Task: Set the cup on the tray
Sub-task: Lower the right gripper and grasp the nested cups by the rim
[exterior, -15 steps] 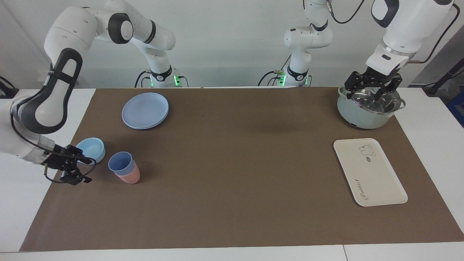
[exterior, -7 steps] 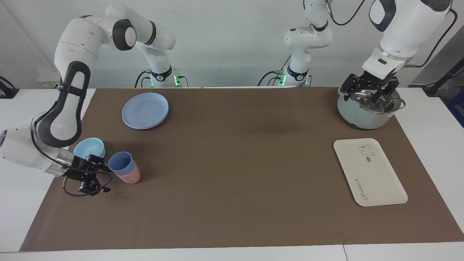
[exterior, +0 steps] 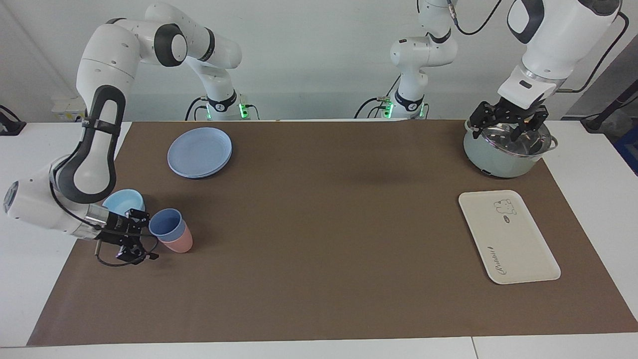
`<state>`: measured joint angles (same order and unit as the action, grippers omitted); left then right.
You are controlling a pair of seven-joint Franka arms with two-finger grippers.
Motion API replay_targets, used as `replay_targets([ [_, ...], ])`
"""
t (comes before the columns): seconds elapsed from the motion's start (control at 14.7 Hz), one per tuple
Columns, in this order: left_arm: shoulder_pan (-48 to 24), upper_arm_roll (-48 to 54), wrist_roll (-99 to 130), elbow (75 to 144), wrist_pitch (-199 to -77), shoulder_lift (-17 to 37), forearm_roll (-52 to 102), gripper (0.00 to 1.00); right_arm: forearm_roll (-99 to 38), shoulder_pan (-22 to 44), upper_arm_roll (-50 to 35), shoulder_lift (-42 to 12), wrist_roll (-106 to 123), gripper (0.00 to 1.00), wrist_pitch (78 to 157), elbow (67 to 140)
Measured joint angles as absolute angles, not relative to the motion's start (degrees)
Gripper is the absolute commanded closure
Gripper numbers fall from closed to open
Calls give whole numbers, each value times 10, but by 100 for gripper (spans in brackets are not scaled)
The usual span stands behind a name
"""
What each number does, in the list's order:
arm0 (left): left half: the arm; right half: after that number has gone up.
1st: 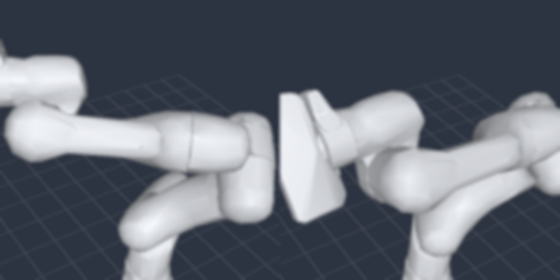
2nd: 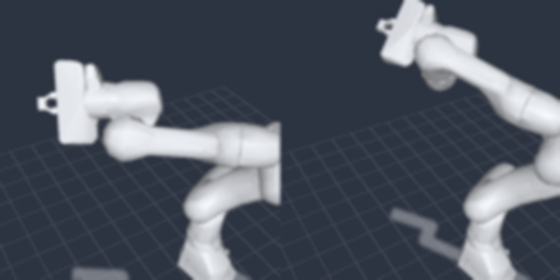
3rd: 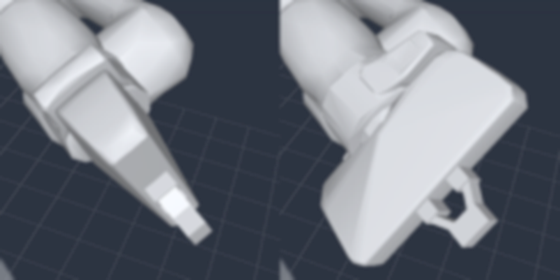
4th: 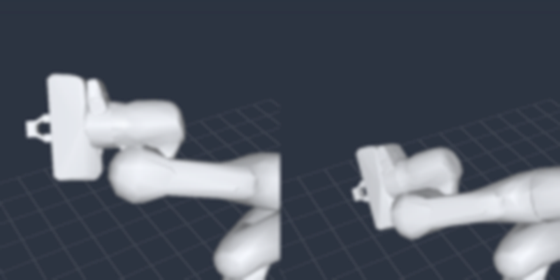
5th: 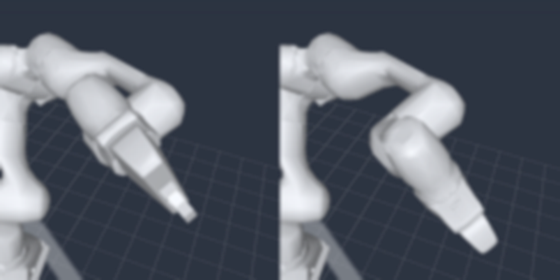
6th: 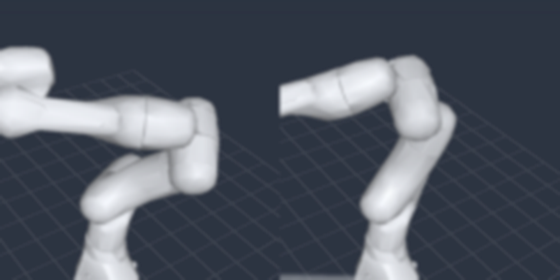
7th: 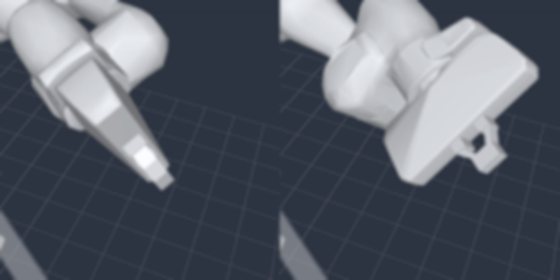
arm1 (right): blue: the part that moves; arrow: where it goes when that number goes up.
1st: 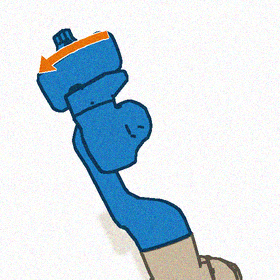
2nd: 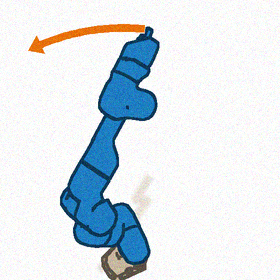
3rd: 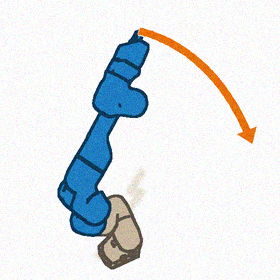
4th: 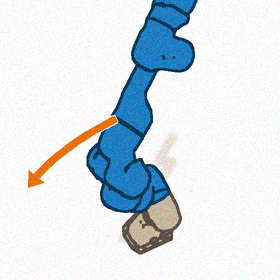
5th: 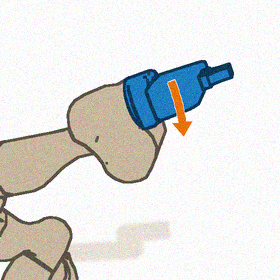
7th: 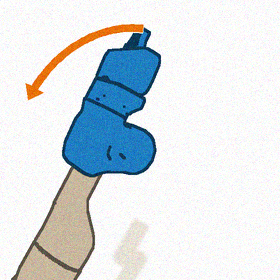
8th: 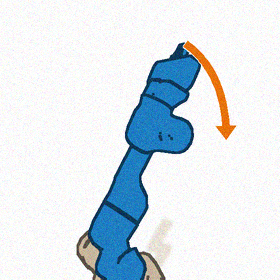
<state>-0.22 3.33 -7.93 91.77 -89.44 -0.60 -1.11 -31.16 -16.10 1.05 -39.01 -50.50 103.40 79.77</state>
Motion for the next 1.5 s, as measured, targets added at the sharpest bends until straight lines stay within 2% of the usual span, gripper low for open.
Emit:
replay_targets([
  [0.75,-2,34,-79,918,-894,-6,-11,0,-351,-160,9,-372,-479,1,1039,844],
  [1.02,-2,34,-79,918,-894,-6,-11,0,-405,-155,8,-371,-479,2,1101,861],
  [1.5,-2,34,-79,918,-894,-6,-11,0,-416,-145,4,-356,-479,11,1087,890],
])
